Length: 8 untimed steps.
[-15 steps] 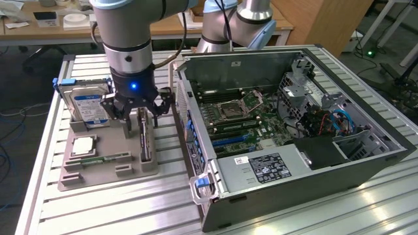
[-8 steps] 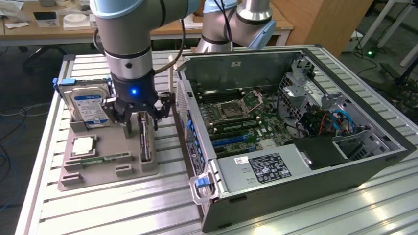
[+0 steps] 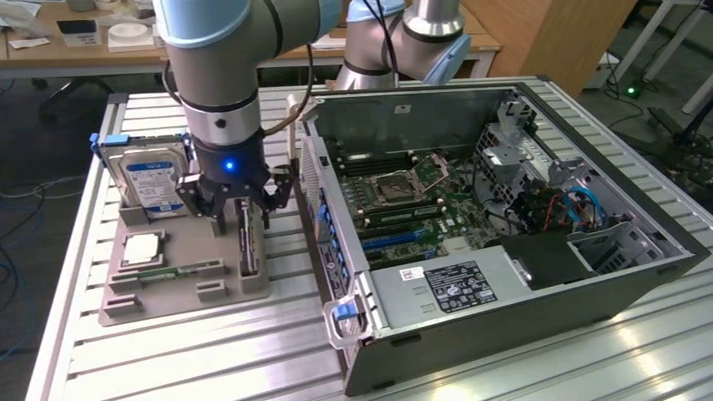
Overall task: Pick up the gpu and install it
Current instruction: 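Pick up the gpu and move the gpu toward the slot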
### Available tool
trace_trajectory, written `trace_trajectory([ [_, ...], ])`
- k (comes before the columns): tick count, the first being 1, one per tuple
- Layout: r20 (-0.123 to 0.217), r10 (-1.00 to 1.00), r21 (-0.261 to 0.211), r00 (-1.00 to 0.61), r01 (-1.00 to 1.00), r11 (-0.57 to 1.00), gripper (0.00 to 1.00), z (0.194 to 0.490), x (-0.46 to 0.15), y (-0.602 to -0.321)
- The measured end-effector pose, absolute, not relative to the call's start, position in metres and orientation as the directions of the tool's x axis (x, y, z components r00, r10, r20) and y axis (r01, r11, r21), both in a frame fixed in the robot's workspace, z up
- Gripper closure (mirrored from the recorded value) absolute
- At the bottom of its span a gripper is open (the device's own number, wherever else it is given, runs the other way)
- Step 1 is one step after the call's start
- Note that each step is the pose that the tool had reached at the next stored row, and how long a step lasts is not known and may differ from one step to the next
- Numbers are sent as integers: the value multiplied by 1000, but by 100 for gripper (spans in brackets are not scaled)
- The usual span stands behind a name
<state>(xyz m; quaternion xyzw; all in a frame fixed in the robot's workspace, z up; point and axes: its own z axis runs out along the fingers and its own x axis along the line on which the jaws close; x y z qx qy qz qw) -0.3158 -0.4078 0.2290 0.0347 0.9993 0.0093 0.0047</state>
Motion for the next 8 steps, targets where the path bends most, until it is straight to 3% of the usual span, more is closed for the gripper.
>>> trace_trajectory([
  [8,-9,75,19,-997,74,997,35,217,-316,-408],
])
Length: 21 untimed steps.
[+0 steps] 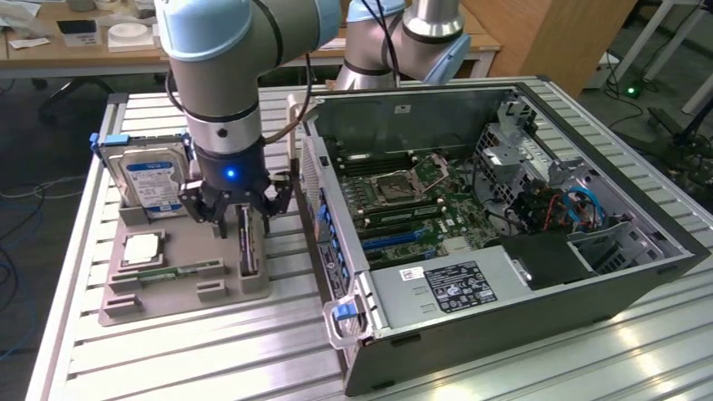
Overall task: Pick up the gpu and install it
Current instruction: 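Pick up the gpu and move the gpu toward the slot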
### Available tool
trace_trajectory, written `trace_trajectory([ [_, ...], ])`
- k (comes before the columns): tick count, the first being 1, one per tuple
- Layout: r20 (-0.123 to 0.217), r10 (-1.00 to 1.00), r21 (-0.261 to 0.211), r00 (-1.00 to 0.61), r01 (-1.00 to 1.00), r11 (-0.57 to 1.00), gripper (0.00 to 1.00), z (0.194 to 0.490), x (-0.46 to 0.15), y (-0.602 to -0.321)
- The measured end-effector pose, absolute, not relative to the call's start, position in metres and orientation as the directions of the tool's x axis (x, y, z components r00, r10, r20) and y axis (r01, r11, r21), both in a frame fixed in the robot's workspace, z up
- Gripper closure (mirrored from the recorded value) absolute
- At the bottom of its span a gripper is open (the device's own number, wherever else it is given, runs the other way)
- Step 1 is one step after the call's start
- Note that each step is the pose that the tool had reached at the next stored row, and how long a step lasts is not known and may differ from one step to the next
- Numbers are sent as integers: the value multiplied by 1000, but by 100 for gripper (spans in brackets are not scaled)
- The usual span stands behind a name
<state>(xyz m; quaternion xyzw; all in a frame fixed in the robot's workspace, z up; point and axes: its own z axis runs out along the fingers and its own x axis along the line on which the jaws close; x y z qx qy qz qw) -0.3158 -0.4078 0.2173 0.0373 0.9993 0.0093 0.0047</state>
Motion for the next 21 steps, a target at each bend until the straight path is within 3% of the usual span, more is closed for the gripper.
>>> trace_trajectory([
  [13,-9,77,19,-997,77,997,35,208,-316,-408],
  [16,-9,77,19,-997,77,997,43,208,-316,-408],
  [18,-9,77,19,-997,77,997,55,208,-316,-408],
  [21,-9,77,19,-997,77,997,61,207,-316,-408],
])
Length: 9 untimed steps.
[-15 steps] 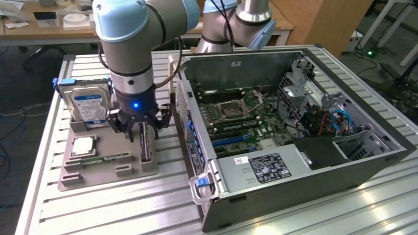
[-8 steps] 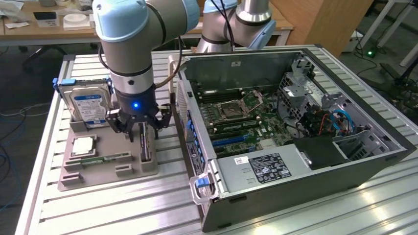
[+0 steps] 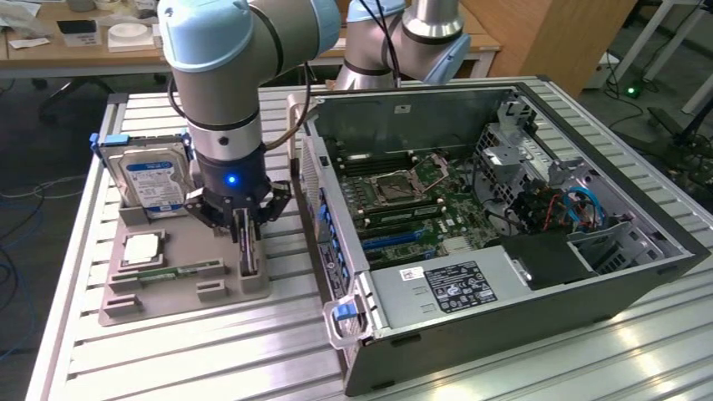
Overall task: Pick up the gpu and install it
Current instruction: 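Pick up the gpu and move the gpu toward the slot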
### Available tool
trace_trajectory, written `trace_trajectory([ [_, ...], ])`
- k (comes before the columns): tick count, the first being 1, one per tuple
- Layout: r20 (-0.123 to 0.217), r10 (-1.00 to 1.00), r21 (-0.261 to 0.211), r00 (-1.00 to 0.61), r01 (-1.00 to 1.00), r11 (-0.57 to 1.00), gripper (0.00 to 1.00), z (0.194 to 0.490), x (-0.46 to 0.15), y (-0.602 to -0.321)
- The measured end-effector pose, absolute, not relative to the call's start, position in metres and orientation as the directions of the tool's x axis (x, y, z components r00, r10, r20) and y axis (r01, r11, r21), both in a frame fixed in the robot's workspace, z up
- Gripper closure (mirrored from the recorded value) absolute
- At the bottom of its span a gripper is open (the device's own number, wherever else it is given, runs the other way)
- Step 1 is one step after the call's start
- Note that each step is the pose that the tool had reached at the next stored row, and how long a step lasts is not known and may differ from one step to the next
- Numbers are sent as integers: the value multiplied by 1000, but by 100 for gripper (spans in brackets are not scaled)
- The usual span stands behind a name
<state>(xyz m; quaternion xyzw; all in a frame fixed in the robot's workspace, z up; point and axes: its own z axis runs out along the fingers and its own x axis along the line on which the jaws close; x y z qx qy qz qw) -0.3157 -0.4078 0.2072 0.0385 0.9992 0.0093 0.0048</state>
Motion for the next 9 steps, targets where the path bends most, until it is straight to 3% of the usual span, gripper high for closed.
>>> trace_trajectory([
  [8,-9,77,19,-997,77,997,63,205,-316,-408],
  [9,-9,77,19,-997,77,997,69,205,-316,-408],
])
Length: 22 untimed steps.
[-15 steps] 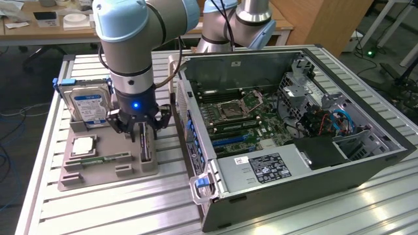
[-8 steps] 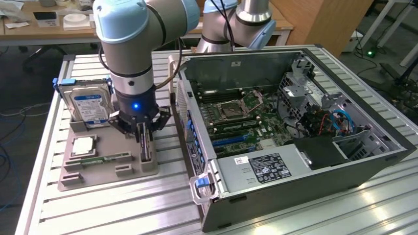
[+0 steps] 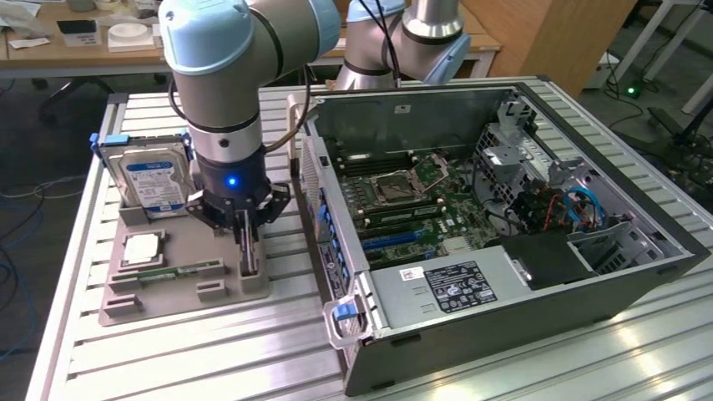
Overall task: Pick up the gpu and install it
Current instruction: 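Pick up the gpu and move the gpu toward the slot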
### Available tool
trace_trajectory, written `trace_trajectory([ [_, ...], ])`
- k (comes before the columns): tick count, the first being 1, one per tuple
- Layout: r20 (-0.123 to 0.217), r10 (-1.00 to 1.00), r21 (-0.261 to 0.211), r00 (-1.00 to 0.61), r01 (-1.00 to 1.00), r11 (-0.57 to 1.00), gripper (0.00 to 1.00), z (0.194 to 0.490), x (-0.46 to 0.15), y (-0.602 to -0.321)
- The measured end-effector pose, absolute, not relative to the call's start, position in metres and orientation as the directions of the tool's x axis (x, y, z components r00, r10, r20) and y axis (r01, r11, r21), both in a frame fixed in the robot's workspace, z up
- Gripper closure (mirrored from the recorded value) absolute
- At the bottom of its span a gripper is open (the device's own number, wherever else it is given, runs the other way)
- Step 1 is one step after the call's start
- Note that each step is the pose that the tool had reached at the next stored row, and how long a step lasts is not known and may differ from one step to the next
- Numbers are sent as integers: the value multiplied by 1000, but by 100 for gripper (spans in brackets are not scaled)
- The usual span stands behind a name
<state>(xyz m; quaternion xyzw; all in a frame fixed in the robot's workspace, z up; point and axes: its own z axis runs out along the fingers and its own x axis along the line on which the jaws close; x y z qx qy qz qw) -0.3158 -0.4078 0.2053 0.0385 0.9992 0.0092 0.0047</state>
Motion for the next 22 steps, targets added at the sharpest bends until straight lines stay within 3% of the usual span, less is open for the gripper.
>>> trace_trajectory([
  [22,-9,77,19,-997,77,997,72,205,-316,-408],
])
